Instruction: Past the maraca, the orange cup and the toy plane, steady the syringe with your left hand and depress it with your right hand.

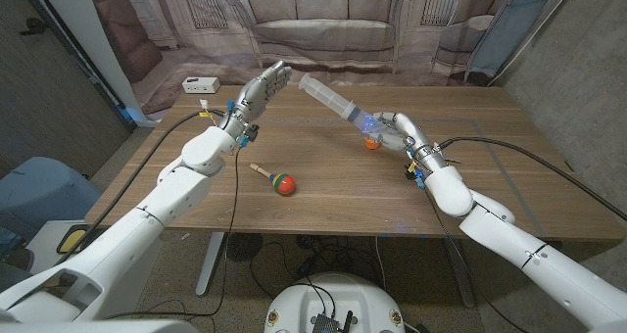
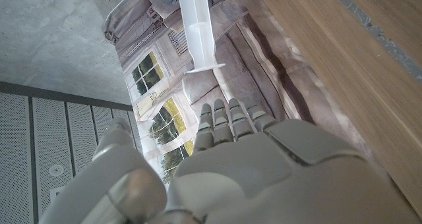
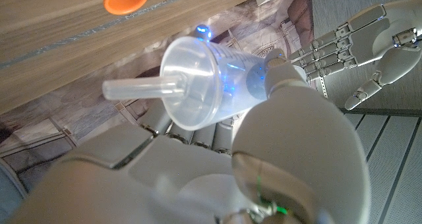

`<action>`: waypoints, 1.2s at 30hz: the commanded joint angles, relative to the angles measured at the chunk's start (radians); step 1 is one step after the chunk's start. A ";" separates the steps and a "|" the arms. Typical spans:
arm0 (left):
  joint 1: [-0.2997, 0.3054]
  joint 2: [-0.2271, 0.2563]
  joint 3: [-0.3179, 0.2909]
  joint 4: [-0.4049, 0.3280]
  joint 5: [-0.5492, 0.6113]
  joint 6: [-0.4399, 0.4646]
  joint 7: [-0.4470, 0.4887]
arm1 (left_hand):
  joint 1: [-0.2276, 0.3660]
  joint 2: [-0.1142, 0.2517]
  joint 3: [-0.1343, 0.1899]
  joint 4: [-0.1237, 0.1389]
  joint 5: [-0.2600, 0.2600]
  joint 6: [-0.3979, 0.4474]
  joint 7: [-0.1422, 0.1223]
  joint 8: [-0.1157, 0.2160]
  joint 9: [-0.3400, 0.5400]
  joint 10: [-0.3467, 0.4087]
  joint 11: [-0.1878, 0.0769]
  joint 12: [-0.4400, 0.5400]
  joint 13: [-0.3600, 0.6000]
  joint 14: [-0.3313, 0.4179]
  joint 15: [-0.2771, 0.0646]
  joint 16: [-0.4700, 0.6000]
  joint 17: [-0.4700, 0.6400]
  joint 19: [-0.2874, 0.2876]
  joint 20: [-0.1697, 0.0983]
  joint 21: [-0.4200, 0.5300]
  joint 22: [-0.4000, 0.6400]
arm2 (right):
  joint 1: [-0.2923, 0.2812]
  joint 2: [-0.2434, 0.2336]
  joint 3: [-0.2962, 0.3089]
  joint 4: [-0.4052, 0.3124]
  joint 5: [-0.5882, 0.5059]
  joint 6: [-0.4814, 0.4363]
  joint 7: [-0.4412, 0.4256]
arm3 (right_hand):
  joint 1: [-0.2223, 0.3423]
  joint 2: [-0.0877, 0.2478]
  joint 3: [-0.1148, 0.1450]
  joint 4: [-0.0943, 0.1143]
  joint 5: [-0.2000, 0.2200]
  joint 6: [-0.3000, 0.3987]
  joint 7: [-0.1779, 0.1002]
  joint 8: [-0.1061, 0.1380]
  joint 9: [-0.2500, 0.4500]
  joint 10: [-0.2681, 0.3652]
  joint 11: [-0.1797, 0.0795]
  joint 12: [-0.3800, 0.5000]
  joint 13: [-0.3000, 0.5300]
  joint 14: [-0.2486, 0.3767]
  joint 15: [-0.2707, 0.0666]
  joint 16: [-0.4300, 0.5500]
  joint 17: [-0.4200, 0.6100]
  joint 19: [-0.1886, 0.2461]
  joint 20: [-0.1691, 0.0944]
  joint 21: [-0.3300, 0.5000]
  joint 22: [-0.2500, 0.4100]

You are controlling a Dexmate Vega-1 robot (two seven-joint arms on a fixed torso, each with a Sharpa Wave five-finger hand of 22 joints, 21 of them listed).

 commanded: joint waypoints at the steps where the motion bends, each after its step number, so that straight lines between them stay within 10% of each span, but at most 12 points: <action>1: -0.017 -0.014 0.019 0.015 0.030 -0.011 -0.001 | 0.004 0.007 0.005 -0.007 -0.001 0.007 -0.015 0.005 0.005 -0.003 -0.009 -0.003 0.004 -0.004 0.000 -0.002 0.005 -0.003 -0.004 -0.005 0.004 | -0.006 0.003 0.012 -0.015 0.004 0.013 0.009 | 0.040 0.097 0.150 0.143 0.004 0.092 -0.088 0.004 0.006 0.056 -0.038 -0.003 0.005 0.038 -0.104 -0.003 0.006 -0.005 -0.011 0.009 0.002; 36: -0.037 -0.028 0.043 0.029 0.043 -0.013 -0.023 | 0.009 0.010 0.007 -0.010 -0.001 0.016 0.011 0.003 0.004 0.012 -0.014 0.004 0.004 0.012 -0.003 0.005 0.004 0.003 -0.011 -0.002 0.003 | 0.030 0.027 -0.005 0.009 0.002 0.023 0.032 | 0.040 0.098 0.152 0.144 0.003 0.095 -0.088 -0.003 0.007 0.062 -0.039 -0.013 0.008 0.046 -0.108 -0.008 0.017 -0.009 -0.013 0.036 0.000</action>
